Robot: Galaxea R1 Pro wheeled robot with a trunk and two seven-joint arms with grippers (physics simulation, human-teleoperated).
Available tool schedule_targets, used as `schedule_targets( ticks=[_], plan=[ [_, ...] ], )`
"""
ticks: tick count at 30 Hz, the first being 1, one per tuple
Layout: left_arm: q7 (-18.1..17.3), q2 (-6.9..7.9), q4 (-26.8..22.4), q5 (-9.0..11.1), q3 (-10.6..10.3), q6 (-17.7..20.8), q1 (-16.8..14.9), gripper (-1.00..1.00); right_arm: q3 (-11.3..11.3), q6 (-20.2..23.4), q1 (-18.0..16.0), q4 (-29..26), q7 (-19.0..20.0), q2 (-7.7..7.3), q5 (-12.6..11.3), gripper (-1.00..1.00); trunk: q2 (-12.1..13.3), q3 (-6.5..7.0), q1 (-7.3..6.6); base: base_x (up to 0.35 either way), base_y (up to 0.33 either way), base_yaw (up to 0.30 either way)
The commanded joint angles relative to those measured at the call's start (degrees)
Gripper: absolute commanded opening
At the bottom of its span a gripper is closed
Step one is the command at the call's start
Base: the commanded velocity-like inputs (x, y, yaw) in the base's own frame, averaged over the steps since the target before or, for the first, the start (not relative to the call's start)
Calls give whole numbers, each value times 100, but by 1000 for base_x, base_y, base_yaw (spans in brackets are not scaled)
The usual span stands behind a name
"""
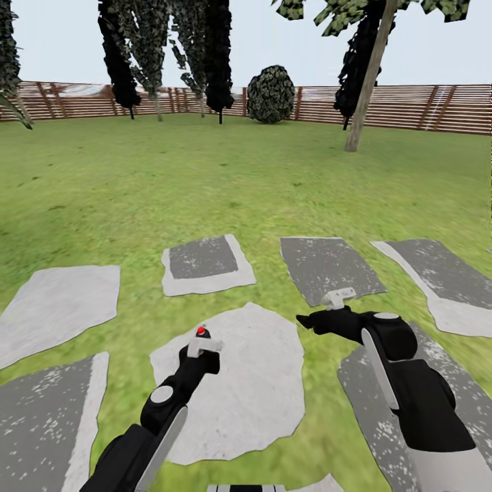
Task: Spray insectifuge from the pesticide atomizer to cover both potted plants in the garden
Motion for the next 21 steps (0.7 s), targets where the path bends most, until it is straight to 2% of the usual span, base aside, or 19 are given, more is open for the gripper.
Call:
schedule_targets(
  ticks=[1,2,5,7,9,12,13,15,19,21],
  plan=[
    [-229,88,38,76,-6,106,-60,-100,-50,25,-6,-6,120,-12,-1,100,0,18,-3,0,0,0],
    [-392,135,59,84,-4,178,-96,-100,-74,25,-8,-6,217,-21,-1,100,1,40,-6,0,0,0],
    [-1535,361,106,77,73,745,-228,-100,-340,25,-12,-8,997,-190,0,100,5,107,-14,0,0,0],
    [-2373,468,136,92,324,988,-292,-100,-492,25,-8,-6,1315,-309,0,100,8,151,-19,0,0,0],
    [-3372,580,170,77,689,1237,-334,-100,-565,25,-7,-8,1469,-366,0,100,10,195,-24,0,0,0],
    [-4203,772,191,102,972,1584,-321,-100,-592,23,-4,-7,1529,-390,0,100,14,262,-32,0,0,0],
    [-4329,793,206,103,996,1612,-313,-100,-594,22,-4,-5,1534,-392,0,100,16,284,-34,0,0,0],
    [-4870,855,341,106,1118,1685,-289,-100,-598,22,1,-5,1549,-398,0,100,18,328,-40,0,0,0],
    [-5225,854,453,120,1172,1706,-278,-100,-562,23,7,-1,1589,-395,-2,100,24,417,-50,0,0,0],
    [-5374,844,477,123,1189,1726,-276,-100,-534,24,10,0,1795,-394,-3,100,26,461,-55,0,0,0]
  ],
)
